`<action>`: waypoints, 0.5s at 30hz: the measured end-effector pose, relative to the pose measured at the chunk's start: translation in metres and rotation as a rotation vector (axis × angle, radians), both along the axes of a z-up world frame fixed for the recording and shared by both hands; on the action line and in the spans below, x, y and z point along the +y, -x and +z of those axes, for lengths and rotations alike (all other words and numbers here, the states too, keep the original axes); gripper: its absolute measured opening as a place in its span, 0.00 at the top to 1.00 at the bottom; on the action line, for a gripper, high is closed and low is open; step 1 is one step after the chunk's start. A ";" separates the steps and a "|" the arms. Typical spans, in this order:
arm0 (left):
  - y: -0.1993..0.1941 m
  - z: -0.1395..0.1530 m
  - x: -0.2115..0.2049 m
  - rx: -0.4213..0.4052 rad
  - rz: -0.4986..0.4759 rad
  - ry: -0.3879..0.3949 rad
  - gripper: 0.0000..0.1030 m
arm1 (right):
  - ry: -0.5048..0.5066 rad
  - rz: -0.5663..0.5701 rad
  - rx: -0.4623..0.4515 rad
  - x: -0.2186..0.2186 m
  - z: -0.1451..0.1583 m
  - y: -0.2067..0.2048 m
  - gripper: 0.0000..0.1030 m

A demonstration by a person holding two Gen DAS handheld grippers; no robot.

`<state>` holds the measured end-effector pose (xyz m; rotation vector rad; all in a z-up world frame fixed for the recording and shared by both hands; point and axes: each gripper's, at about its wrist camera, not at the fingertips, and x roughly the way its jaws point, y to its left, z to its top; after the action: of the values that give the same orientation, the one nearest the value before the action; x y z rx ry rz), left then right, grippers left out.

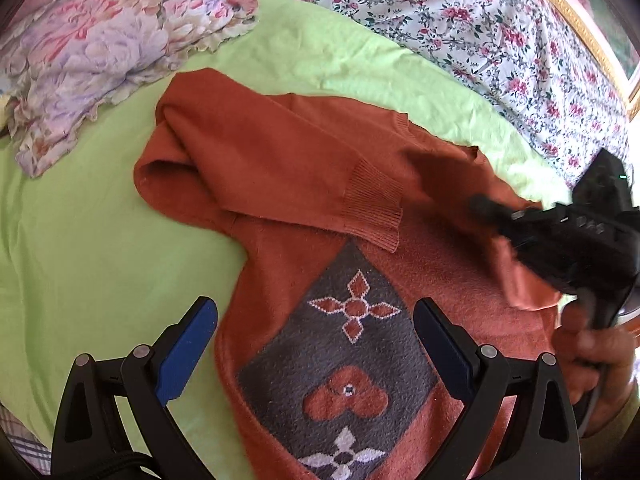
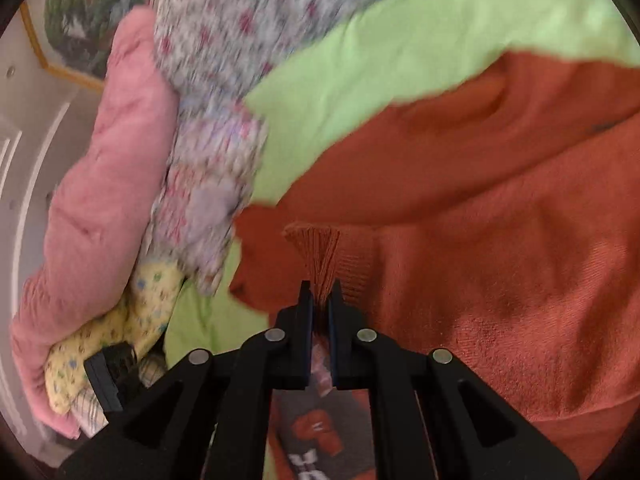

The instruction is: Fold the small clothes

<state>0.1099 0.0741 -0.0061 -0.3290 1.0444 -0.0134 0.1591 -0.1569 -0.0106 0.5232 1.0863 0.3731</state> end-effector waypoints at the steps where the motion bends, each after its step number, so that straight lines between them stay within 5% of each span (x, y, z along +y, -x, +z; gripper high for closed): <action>1: -0.001 -0.001 0.000 0.002 -0.004 0.009 0.04 | -0.006 0.028 0.028 0.009 -0.008 -0.001 0.88; 3: -0.005 -0.004 -0.001 0.008 -0.022 0.033 0.04 | 0.001 0.031 0.068 0.016 -0.018 -0.002 0.76; 5: -0.011 -0.008 -0.004 0.017 -0.037 0.052 0.04 | -0.042 0.011 0.067 0.008 -0.018 0.003 0.52; 7: -0.022 -0.016 -0.011 0.036 -0.055 0.083 0.04 | -0.063 -0.020 0.048 -0.005 -0.011 0.009 0.45; 15: -0.076 -0.057 -0.043 0.145 -0.055 0.178 0.04 | 0.006 -0.163 -0.043 -0.080 0.031 0.042 0.45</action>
<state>0.1860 0.0311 -0.0633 -0.4678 1.1992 -0.1341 0.1174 -0.2365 0.0204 0.5914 0.9958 0.2371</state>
